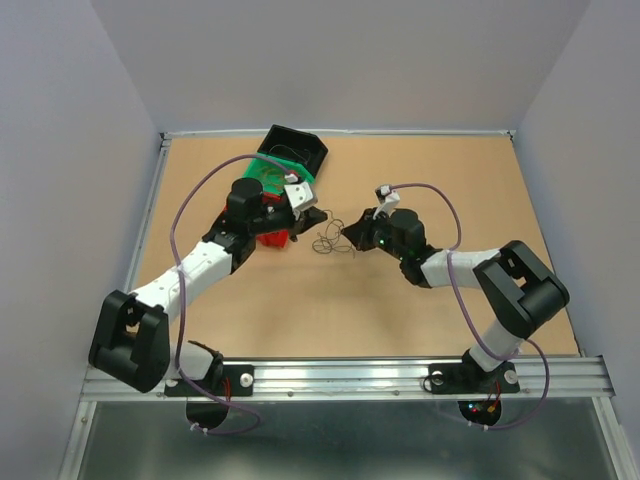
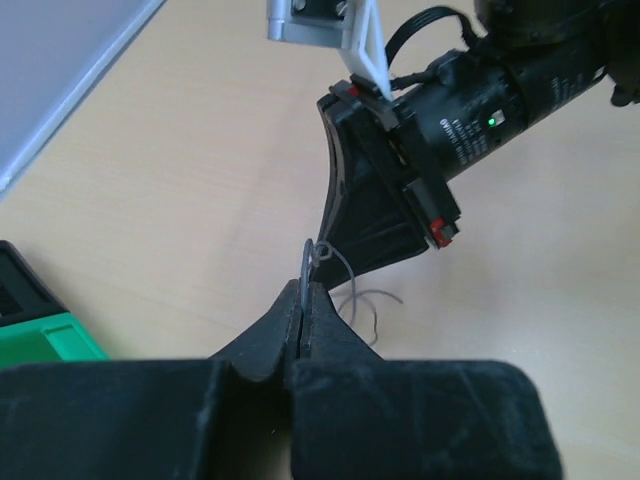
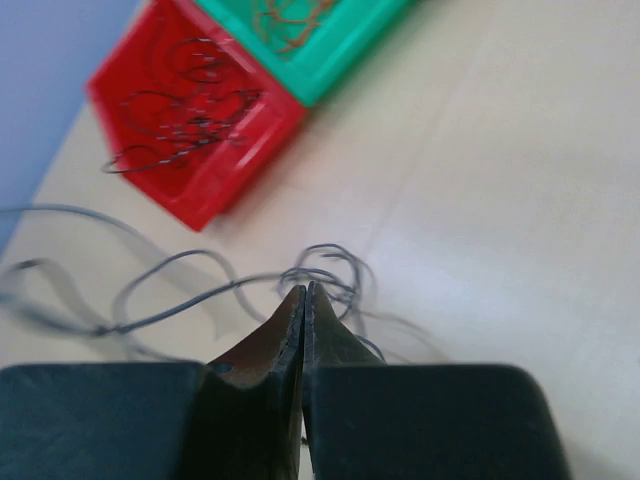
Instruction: Untangle the cables
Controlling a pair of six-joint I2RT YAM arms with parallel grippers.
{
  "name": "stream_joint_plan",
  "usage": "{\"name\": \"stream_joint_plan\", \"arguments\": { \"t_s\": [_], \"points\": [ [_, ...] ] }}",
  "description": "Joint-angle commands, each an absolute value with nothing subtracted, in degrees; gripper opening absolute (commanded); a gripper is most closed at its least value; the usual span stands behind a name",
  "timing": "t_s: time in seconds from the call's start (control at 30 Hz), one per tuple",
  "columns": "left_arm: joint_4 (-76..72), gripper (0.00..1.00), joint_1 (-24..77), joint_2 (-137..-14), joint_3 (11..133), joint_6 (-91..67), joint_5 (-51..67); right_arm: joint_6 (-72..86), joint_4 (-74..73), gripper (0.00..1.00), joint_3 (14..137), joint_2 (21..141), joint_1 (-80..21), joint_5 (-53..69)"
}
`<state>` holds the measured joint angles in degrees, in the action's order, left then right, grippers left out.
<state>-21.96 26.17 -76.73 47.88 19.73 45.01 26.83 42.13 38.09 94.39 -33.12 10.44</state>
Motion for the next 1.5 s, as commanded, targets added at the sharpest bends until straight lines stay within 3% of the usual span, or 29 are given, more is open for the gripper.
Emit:
{"name": "stream_joint_plan", "arguments": {
  "t_s": [0.0,0.27,0.4,0.5,0.53,0.6,0.63,0.93,1.47],
  "points": [
    [-23.8,0.0,26.0,-69.4,48.7,18.9,46.2,29.9,36.9,0.01,41.1,94.9,-33.5,-4.2],
    [-31.4,0.0,24.2,-58.4,42.6,13.5,30.3,38.5,30.3,0.01,38.2,91.0,-29.0,-18.8],
    [-33.9,0.0,21.3,-58.4,41.9,11.4,33.0,36.0,30.3,0.01,37.9,89.6,-28.7,-15.9],
    [-33.2,0.0,21.0,-59.7,42.7,11.3,37.2,30.5,37.4,0.3,36.2,88.7,-28.6,-4.4],
    [-33.0,0.0,21.1,-60.1,43.1,11.3,37.9,29.8,43.1,0.53,34.2,88.4,-28.7,2.0],
    [-32.4,0.0,21.1,-60.6,43.4,11.4,39.5,28.4,47.6,0.72,33.0,87.8,-28.9,8.5],
    [-32.3,0.0,21.1,-60.8,43.5,11.5,39.7,27.8,49.7,0.75,32.6,87.6,-29.3,9.7],
    [-31.7,0.0,21.1,-62.9,44.3,11.5,42.2,16.7,55.4,0.78,32.2,86.0,-38.8,17.0],
    [-31.0,0.0,21.1,-61.5,44.6,10.3,52.6,16.6,55.5,0.77,33.5,88.9,-39.6,17.1]
  ]
}}
